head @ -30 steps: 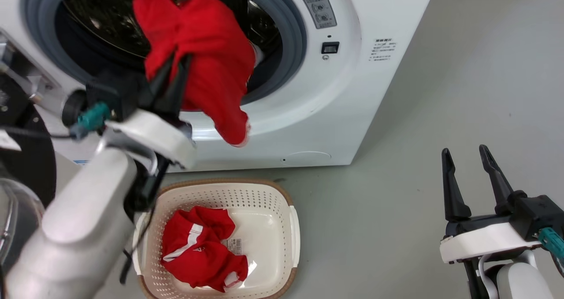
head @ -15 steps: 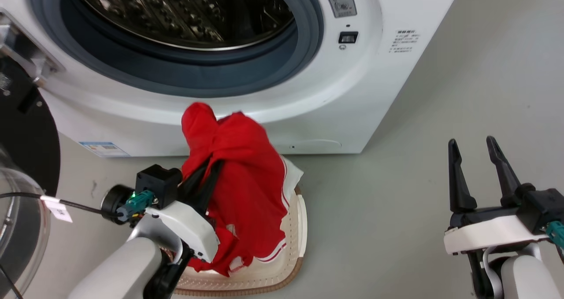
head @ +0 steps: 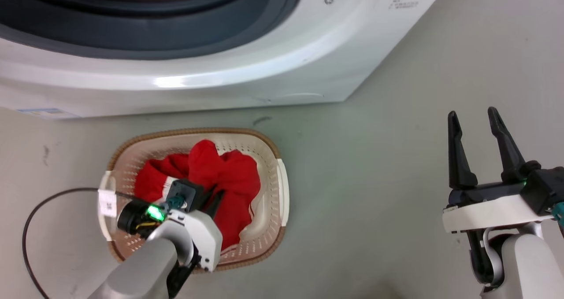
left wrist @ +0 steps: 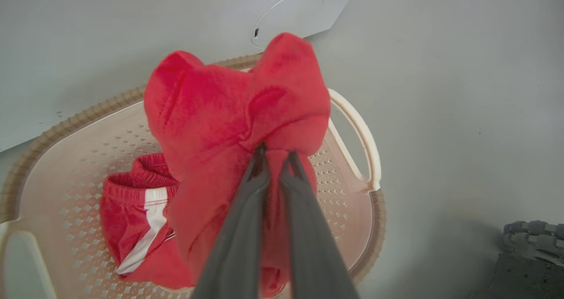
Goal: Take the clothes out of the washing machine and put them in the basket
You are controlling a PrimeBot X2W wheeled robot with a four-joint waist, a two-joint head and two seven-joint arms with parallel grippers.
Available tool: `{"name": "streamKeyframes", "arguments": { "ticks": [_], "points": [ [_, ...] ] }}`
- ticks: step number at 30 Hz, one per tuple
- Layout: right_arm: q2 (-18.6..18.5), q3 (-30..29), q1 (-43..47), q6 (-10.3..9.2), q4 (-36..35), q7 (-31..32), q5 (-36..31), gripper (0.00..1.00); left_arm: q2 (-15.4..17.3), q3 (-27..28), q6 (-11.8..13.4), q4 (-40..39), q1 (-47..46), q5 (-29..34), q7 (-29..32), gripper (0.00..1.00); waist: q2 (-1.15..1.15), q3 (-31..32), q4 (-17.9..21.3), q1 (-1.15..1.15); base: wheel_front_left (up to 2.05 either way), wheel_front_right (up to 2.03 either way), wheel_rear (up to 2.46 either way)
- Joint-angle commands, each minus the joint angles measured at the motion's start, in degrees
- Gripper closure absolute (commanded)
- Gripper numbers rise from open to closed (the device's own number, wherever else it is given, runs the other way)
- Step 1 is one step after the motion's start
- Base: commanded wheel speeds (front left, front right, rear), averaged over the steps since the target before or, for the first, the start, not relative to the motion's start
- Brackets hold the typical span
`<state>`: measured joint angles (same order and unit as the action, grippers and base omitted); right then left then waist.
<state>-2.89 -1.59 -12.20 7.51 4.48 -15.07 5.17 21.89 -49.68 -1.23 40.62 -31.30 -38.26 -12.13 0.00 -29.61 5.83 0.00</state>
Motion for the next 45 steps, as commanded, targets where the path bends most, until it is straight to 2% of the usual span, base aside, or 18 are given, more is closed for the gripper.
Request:
{"name": "streamKeyframes", "arguments": {
  "ticks": [1, 8, 17, 27, 34, 35, 36, 41, 45],
  "points": [
    [0.03, 0.08, -1.12, -0.04, -0.39, -0.16, 0.63, 0.0, -0.54, 0.19, -0.32, 1.14, -1.77, 0.24, -0.6, 1.0, 0.0, -3.45, 2.01, 0.0, 0.0, 0.0, 0.0],
    [0.05, 0.55, -2.56, -0.04, -1.6, -0.15, 1.38, 0.0, -3.53, -0.56, -2.5, 11.91, -9.11, 2.41, -2.12, 1.0, 0.0, -10.4, 3.55, 0.0, 0.0, 0.0, 0.0],
    [0.03, 2.15, -4.39, -0.04, -3.2, -0.15, 2.53, 0.0, -3.46, -0.24, -4.13, 24.63, -14.7, 2.1, -2.38, 1.0, 0.0, -16.95, 6.96, 0.0, 0.0, 0.0, 0.0],
    [0.04, 2.91, -4.35, -0.04, -4.8, -0.15, 2.82, 0.0, -4.25, 1.38, -4.54, 29.01, -19.15, 1.31, -3.04, 1.0, 0.0, -22.31, 7.69, 0.0, 0.0, 0.0, 0.0],
    [0.04, 3.04, -5.3, -0.04, -4.87, -0.15, 2.56, 0.0, -4.78, 1.32, -4.09, 30.54, -21.22, 1.88, -3.04, 1.0, 0.0, -23.24, 7.37, 0.0, 0.0, 0.0, 0.0],
    [0.03, 3.12, -5.46, -0.04, -4.78, -0.15, 2.6, 0.0, -4.62, 1.58, -3.42, 30.0, -21.71, 2.17, -3.05, 0.68, 0.0, -23.18, 7.39, 0.0, 0.0, 0.0, 0.0],
    [0.03, 3.14, -5.74, -0.04, -4.75, -0.15, 2.92, 0.0, -4.49, 1.75, -3.06, 29.52, -21.74, 2.37, -3.05, 0.0, 0.0, -23.07, 7.45, 0.0, 0.0, 0.0, 0.0],
    [0.03, 3.05, -5.79, -0.04, -3.77, -0.15, 3.16, 0.0, -4.79, 1.15, -4.19, 28.89, -19.66, 3.23, -3.06, 0.0, 0.0, -20.99, 7.43, 0.0, 0.0, 0.0, 0.0],
    [0.03, 2.33, -5.9, -0.04, -2.76, -0.15, 2.55, 0.0, -5.36, 3.19, -3.8, 26.28, -17.44, 2.93, -3.07, 0.0, 0.0, -16.18, 6.22, 0.0, 0.0, 0.0, 0.0]
  ]
}}
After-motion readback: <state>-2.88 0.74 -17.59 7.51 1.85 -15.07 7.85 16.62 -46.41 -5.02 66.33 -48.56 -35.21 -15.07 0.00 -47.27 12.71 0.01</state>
